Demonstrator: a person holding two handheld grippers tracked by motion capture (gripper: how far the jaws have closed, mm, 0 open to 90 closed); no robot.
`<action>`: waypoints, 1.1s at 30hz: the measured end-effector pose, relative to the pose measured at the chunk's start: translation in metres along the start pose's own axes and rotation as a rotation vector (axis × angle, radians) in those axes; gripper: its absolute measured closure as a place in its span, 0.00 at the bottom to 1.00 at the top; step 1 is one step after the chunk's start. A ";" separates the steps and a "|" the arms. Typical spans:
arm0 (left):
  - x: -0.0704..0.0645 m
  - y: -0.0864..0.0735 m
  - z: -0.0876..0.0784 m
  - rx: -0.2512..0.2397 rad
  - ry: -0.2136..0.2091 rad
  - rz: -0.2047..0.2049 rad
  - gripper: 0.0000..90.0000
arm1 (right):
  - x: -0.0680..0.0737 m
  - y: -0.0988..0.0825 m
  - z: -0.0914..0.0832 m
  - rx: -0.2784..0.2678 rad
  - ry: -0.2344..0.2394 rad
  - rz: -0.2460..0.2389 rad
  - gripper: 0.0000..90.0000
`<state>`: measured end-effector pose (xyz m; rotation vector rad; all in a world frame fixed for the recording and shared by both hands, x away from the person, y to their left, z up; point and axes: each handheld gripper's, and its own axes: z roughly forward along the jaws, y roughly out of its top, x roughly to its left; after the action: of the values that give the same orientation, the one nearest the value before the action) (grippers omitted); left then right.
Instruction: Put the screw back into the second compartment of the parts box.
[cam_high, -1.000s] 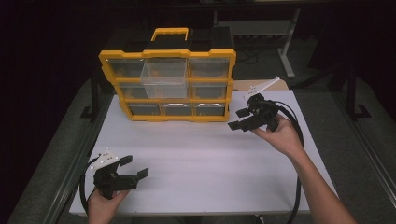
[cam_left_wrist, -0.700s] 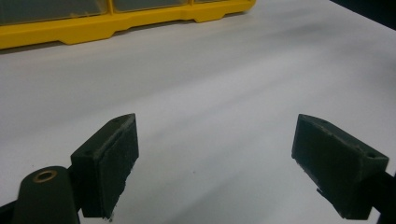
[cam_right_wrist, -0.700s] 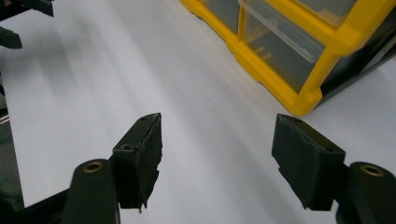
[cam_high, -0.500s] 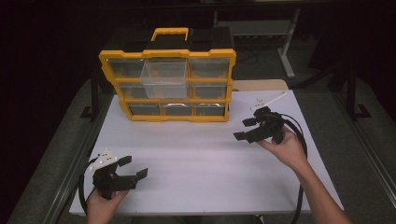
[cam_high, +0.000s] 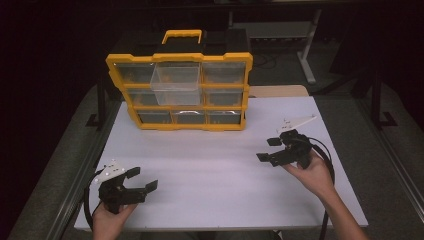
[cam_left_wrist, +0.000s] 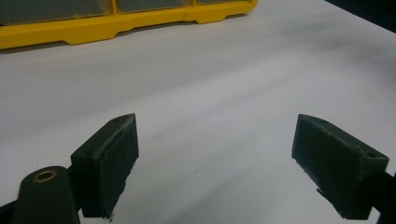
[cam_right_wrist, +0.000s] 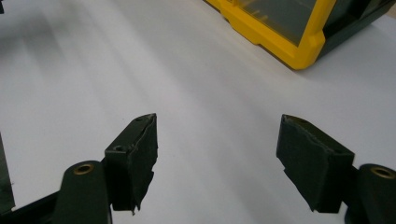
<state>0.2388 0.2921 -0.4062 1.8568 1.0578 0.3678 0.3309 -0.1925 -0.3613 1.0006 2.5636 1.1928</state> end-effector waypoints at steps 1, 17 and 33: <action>0.000 0.000 0.000 -0.002 -0.002 0.002 0.16 | 0.001 -0.006 0.000 -0.002 -0.001 0.005 0.31; -0.004 -0.001 0.004 0.001 -0.018 0.015 0.16 | 0.007 -0.052 0.002 -0.025 -0.041 0.047 0.26; -0.007 -0.003 0.004 0.019 -0.028 0.020 0.16 | 0.015 -0.077 -0.009 -0.052 -0.085 0.050 0.19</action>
<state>0.2359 0.2850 -0.4099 1.8857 1.0276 0.3432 0.2768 -0.2247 -0.4093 1.0861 2.4444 1.1953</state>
